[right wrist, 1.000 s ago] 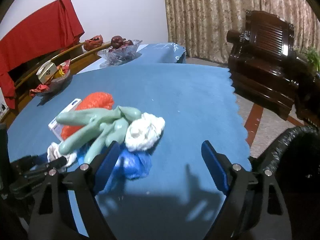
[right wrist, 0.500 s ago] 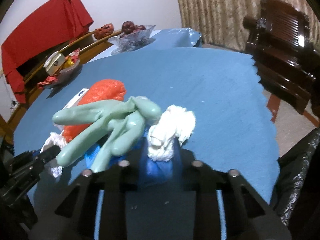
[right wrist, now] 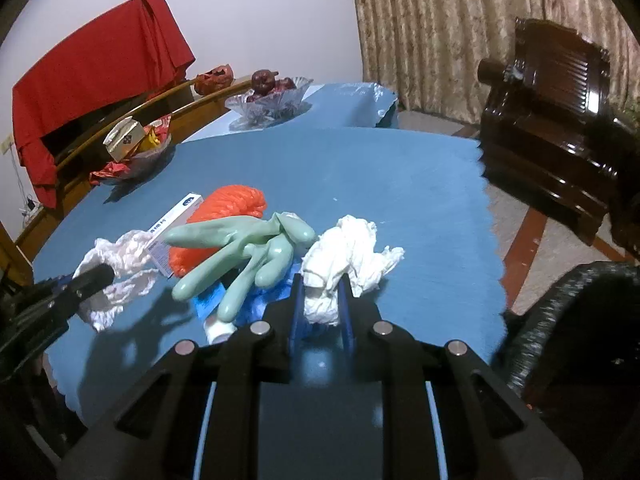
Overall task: Collect trash
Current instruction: 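Grasp a white tissue with the left tool while the right grasps another tissue, then carry both white tissues over the bin and open both tools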
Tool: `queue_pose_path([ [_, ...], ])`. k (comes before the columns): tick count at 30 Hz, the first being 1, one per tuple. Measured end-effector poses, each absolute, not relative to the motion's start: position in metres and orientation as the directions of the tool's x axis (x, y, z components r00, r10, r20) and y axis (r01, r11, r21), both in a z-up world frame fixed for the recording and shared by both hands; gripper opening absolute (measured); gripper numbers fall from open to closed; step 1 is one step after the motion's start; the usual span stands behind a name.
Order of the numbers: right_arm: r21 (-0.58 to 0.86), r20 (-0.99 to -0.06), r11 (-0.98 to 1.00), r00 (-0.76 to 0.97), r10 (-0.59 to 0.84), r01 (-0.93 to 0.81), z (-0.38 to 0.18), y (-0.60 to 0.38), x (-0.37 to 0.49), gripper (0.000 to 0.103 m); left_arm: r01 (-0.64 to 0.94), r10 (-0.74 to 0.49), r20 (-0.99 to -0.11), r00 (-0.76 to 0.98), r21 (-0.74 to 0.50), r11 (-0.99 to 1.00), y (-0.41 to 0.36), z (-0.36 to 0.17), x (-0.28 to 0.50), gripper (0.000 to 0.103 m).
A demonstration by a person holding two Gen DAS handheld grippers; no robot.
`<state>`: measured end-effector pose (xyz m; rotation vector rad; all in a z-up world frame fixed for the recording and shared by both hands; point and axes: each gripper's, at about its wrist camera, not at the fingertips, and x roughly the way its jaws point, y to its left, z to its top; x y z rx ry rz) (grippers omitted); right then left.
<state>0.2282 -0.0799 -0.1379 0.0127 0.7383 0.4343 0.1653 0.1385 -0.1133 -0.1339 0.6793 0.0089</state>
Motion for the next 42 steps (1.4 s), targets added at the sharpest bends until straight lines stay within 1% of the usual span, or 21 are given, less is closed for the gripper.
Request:
queue_pose_path([
  [14, 0.169, -0.581, 0.917, 0.715, 0.390, -0.362, -0.093, -0.116, 0.174, 0.016, 0.019, -0.080, -0.578, 0.812, -0.110, 0.994, 0.101, -0.072, 0.134, 0.016],
  [23, 0.150, -0.549, 0.928, 0.752, 0.366, -0.342, -0.070, -0.142, 0.142, 0.016, 0.086, -0.135, -0.554, 0.821, -0.113, 0.990, 0.071, -0.054, 0.121, 0.016],
  [34, 0.128, -0.526, 0.959, 0.802, 0.282, -0.254, -0.054, -0.196, 0.109, 0.016, 0.202, -0.234, -0.534, 0.813, -0.119, 0.972, 0.014, -0.043, 0.119, 0.016],
  [42, 0.119, -0.526, 0.978, 0.824, 0.210, -0.173, -0.054, -0.236, 0.091, 0.016, 0.289, -0.305, -0.533, 0.789, -0.117, 0.950, -0.032, -0.042, 0.122, 0.016],
])
